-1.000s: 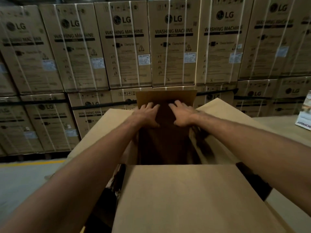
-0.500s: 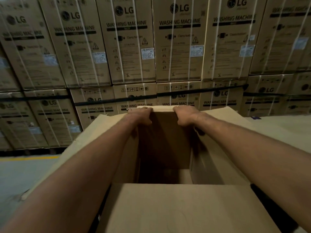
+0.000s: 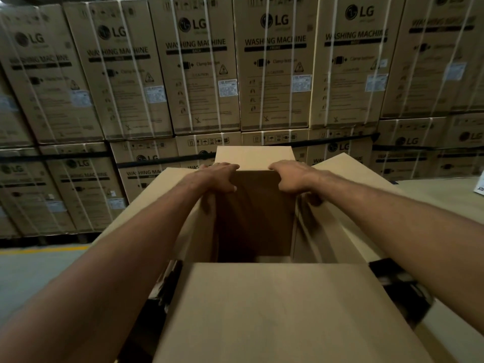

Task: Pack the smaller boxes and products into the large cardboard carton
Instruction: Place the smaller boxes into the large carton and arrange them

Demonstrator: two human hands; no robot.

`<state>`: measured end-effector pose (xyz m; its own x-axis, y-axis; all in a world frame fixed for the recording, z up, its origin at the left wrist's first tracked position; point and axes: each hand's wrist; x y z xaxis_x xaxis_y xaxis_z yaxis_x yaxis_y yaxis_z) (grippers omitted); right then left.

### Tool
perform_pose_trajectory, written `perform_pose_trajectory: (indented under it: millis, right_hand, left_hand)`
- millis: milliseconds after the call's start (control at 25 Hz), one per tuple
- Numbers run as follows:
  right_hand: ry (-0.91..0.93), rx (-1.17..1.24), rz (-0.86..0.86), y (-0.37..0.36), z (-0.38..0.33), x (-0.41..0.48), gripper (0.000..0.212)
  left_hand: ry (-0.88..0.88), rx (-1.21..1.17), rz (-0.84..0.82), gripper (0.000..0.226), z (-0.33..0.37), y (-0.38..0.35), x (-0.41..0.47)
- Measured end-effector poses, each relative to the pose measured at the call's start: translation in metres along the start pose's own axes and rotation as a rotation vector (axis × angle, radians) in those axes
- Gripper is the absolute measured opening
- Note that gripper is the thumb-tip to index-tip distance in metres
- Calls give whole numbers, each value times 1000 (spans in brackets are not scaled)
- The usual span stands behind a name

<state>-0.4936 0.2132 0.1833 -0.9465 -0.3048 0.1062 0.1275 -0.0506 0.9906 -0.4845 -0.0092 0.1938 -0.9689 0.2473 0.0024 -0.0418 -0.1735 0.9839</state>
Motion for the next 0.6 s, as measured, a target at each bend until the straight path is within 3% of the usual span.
perform_pose_trajectory:
  millis: [160,360,600]
  right_hand:
    - [30,81,33,16,-9,-51,53]
    - [6,205,114,42,-19,-126,38]
    - [-72,219,268,44,-35,-221,31]
  left_hand:
    - [-38,-102,53,66,7,7,-49]
    - [-84,-287,162,53,15,17,-119]
    - [-188,-449,266,46,78,15,-199]
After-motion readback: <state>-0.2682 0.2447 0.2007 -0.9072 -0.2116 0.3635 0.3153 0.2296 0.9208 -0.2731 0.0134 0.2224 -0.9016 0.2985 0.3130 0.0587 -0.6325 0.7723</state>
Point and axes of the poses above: each hand's wrist, its own x-axis towards the middle knuckle, its own y-axis out of the back of the hand, z = x × y, and after that the axes turned 10 degrees about -x, right-handed
